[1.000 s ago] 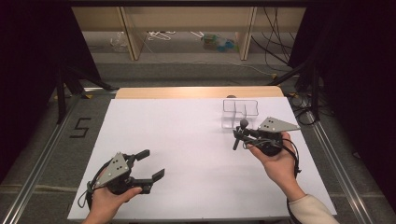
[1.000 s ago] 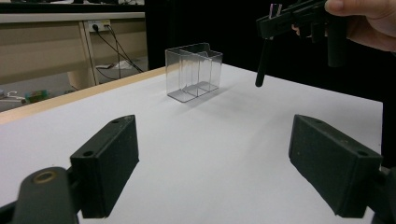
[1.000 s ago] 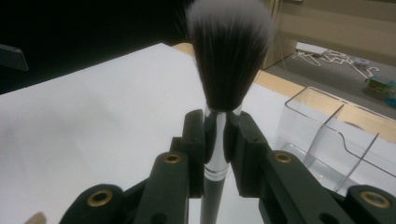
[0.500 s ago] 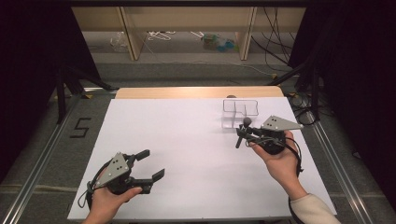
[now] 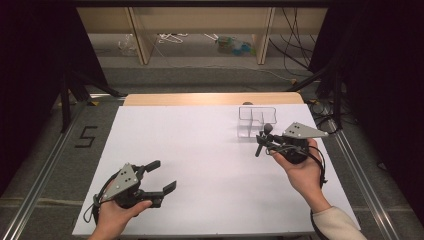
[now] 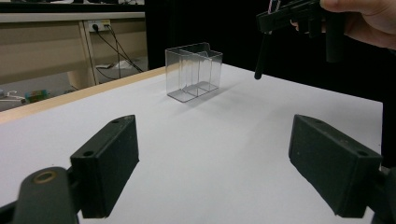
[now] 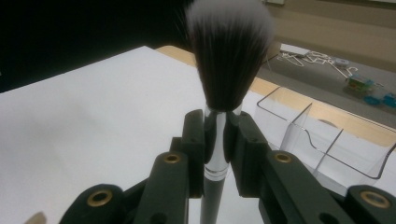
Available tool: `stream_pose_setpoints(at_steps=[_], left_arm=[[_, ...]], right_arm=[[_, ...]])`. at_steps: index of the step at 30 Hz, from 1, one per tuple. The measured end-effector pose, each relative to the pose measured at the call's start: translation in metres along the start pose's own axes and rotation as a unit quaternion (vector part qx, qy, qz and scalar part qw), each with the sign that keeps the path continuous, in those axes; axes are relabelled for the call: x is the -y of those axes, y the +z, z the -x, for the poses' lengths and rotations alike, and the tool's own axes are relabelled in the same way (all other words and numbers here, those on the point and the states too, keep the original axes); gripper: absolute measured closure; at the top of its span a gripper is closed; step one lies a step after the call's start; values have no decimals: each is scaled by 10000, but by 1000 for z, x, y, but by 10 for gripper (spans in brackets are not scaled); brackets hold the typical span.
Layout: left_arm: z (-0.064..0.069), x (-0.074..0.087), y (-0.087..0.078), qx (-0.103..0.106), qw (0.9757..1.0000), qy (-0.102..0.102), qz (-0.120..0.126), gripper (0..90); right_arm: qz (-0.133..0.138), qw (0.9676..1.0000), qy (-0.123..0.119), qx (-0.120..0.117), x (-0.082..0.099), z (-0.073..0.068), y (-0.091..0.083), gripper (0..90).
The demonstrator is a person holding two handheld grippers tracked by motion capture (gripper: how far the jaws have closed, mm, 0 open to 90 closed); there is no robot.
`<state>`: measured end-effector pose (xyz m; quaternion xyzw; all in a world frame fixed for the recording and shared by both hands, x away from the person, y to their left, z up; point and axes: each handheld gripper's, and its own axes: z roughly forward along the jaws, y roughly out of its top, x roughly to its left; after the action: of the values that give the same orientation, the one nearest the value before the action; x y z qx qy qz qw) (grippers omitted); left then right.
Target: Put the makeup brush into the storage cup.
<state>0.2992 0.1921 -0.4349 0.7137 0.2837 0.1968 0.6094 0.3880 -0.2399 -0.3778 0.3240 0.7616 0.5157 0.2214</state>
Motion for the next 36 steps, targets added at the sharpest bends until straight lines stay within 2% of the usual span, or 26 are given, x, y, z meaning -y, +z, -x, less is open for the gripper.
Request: stream_pose_setpoints(at_steps=[9,18,25,26,30,31,32,36], left_arm=[[1,0,1,-11,10000,-41,3,159],[0,1,1,-15,10000,-50,-10,159],[-1,0,0,-2,10000,3,-33,159],[0,1,0,-33,10000,-77,-39,159],[0,2,1,-9,9999,-137,13,159],[1,1,0,-45,9999,-124,-47,159],[0,1,1,6,10000,-49,7,159],[0,1,1,-35,10000,-59,-42,159]], right_arm=[[28,9999,33,112,0,6,-2,777],[-89,9997,24,238,1,12,0,777],[-116,9995,-27,277,-2,13,10,777],[-162,9994,-37,309,-3,12,10,777],[-227,9992,-33,315,-1,13,12,777],[-204,9992,-42,336,-1,13,12,777],[-187,9992,-28,341,0,14,13,777],[-216,9991,-6,377,0,15,13,777]])
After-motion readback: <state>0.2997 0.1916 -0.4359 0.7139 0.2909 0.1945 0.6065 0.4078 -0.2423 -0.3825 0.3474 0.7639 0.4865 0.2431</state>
